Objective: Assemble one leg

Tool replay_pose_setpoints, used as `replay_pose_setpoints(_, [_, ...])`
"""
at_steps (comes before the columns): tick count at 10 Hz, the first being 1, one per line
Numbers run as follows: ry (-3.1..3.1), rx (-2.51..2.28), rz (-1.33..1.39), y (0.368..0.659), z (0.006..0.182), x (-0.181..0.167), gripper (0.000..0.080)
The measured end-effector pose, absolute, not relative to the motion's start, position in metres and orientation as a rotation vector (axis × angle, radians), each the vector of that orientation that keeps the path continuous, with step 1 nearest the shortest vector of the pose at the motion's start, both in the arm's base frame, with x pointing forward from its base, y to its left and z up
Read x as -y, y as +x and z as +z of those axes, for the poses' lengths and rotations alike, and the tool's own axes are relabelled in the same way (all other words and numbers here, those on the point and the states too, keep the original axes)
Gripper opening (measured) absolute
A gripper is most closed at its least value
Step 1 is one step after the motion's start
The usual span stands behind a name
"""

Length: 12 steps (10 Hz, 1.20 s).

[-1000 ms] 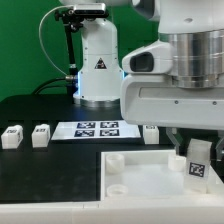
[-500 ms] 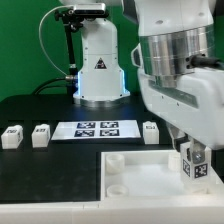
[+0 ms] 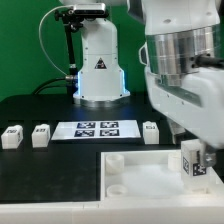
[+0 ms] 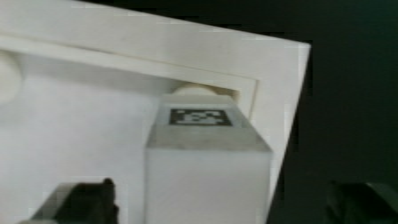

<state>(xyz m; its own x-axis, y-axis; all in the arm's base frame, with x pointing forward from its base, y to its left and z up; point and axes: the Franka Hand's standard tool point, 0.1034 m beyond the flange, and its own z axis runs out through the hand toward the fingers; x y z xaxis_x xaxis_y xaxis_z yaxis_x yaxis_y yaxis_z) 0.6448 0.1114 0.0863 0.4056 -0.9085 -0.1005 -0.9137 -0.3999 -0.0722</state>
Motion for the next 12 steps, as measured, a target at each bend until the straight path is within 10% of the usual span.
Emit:
replay_pose_setpoints(8, [-3.032,-0.221,-0.041,0.6435,0.0806,-0.1117,0.0649])
replay_pose_setpoints(12, [-2.961,-0.644,-0.013,0.6431,0.0799,-0.1114,0.0292])
